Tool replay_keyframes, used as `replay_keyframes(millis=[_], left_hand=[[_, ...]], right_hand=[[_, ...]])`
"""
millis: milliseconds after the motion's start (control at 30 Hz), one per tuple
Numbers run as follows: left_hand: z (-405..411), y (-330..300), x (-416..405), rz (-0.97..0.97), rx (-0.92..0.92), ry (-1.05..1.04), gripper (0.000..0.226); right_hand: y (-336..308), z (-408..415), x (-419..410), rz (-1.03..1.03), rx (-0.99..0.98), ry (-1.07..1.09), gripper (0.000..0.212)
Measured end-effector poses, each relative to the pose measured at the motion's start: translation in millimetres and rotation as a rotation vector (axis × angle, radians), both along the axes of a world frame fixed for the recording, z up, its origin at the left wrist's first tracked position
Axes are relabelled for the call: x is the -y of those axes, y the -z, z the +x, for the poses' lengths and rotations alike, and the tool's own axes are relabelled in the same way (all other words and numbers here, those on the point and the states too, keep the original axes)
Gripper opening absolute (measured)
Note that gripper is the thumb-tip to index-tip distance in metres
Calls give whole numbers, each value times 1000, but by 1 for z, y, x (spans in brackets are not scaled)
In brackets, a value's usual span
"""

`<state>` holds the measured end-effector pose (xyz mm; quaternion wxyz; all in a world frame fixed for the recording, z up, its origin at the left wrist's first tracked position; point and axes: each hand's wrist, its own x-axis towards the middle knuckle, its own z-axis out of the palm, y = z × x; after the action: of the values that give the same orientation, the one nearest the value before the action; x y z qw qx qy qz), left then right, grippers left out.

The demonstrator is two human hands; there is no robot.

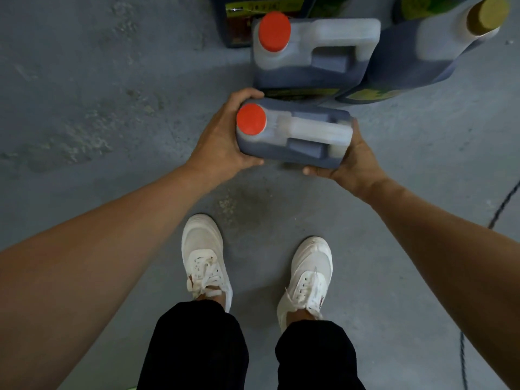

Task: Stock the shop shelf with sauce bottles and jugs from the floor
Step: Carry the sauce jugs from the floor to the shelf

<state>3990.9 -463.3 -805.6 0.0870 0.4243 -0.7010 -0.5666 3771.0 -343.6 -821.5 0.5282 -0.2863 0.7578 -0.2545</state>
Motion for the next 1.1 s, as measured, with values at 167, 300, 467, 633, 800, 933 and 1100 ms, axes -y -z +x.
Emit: replay_keyframes(millis=[167,300,467,633,800,933,1100], left_hand=[[18,4,-13,124,52,-72,107],[42,-5,-38,321,172,-136,118],[72,-55,-67,500,165,-238,97],[99,-133,-65,611,153,-331,93],[130,-222,-41,642,147,-384,54],[161,-297,-22,623,93,-503,70],[209,-403,4,574,-24,-695,72]], right_hand=[[-3,0,-17,-39,81,-91,86],[-26,8,-28,143,158,-155,90],[-72,27,-43,309,322,-169,87],[-144,54,-36,424,426,-144,77],[-232,89,-12,391,499,-110,56],[-304,122,20,331,487,-114,65],[-396,178,61,242,482,-179,69]])
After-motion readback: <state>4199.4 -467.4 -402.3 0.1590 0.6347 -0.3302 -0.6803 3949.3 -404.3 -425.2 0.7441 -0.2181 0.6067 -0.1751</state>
